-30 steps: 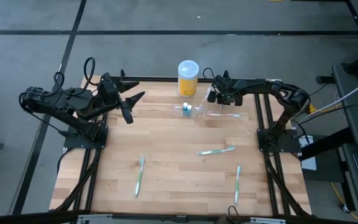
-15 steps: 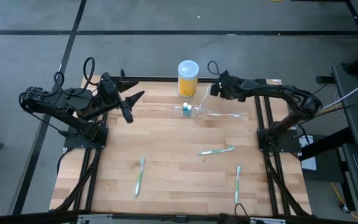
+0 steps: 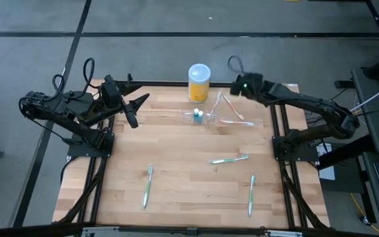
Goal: Pick & Place toothbrushing station
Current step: Put the top orange toothbrush into the transparent organizer
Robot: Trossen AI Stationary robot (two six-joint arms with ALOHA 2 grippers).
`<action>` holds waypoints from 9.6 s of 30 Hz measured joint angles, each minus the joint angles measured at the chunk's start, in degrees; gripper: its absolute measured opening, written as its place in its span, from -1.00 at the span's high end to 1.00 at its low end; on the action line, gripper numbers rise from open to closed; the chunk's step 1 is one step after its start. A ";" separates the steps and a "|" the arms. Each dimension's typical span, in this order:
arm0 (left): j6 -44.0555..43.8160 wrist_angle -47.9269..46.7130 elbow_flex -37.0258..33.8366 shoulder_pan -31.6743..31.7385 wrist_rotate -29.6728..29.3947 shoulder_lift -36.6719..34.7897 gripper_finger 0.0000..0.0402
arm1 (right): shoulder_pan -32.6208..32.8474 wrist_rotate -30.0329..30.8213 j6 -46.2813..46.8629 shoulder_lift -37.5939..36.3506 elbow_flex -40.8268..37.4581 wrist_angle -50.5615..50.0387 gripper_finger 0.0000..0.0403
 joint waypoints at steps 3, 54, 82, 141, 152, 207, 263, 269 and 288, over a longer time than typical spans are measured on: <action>0.04 -0.01 0.00 -0.92 -0.04 -0.03 0.03 | 2.85 -0.33 -1.18 0.00 0.00 -5.24 0.99; -4.41 -2.99 0.00 -6.19 -8.25 0.04 0.03 | 6.64 -17.84 -7.84 11.91 -12.61 1.58 0.40; -5.22 -2.56 0.01 -6.19 -8.24 0.04 0.03 | 16.93 -17.73 -1.70 -6.19 -10.98 -6.99 0.99; -4.80 -5.48 0.00 -12.38 -11.61 0.04 0.03 | 21.75 -22.02 -30.75 20.50 36.02 -57.59 1.00; -5.16 -6.00 0.00 -12.95 -11.67 0.04 0.03 | 19.63 -26.32 -33.67 21.80 36.04 -57.46 1.00; -11.78 -12.41 0.00 -12.95 -12.66 0.02 0.03 | 16.09 -33.37 -31.73 23.71 43.14 -57.65 1.00; -11.96 -13.33 0.00 -17.94 -15.24 0.03 0.03 | 13.64 -41.31 -26.64 26.88 38.34 -57.72 1.00; -14.18 -15.83 0.00 -18.63 -17.14 0.02 0.03 | 11.80 -41.31 -25.72 26.55 45.87 -57.56 1.00; -14.88 -16.20 0.00 -18.63 -17.35 0.03 0.03 | 10.14 -46.67 -24.89 26.90 47.84 -57.63 0.74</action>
